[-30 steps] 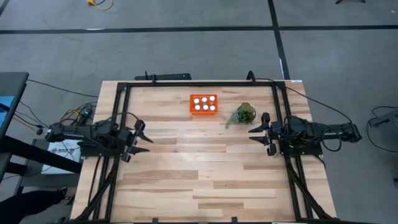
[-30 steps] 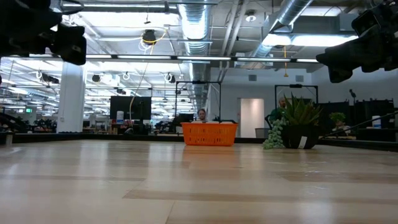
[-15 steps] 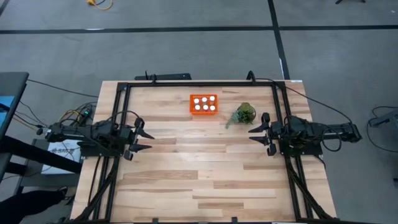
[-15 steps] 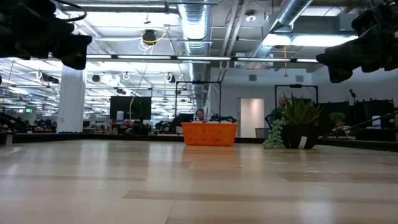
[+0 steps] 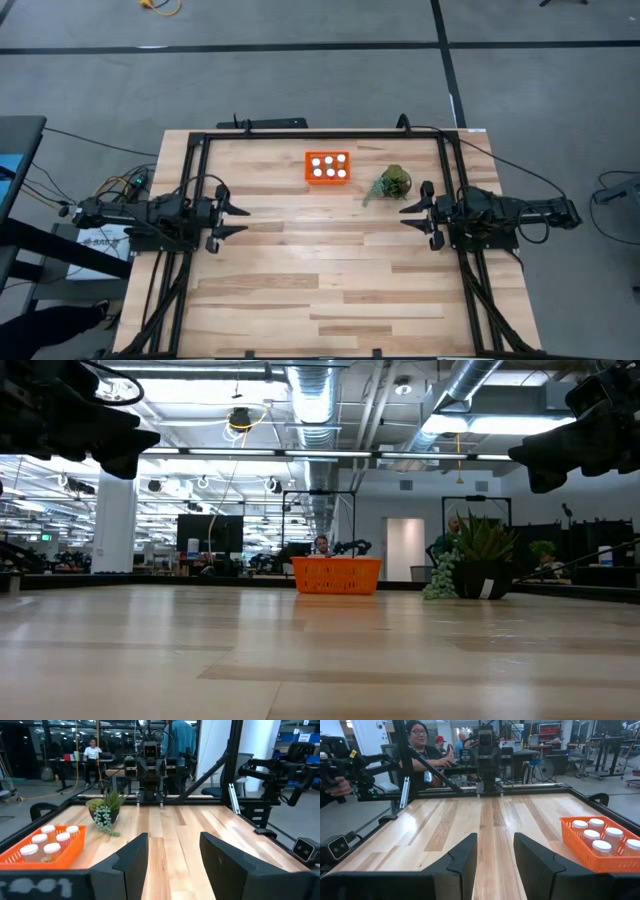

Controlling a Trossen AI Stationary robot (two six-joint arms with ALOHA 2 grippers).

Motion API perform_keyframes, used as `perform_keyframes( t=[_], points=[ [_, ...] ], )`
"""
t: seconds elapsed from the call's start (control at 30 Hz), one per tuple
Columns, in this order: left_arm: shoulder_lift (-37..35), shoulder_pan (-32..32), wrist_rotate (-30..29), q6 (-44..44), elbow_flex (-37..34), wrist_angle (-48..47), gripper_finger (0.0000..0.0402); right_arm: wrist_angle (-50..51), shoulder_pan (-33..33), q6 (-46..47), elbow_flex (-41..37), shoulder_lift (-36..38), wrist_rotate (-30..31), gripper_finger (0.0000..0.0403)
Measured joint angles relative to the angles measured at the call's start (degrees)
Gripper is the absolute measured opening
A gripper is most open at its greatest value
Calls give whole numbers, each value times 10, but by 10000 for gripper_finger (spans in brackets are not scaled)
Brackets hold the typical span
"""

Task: Pick and place pill bottles into a basket
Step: Return to Home Position

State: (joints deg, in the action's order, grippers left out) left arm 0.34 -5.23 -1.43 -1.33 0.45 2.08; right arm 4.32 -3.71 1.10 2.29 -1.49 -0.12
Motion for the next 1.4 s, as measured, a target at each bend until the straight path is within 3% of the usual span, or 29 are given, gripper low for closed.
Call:
perform_keyframes(
  t=[1.4],
  points=[
    [0, 0, 1, -16, -1, -1, 167, 0, 0, 0, 0, 0, 0, 121]
  ],
)
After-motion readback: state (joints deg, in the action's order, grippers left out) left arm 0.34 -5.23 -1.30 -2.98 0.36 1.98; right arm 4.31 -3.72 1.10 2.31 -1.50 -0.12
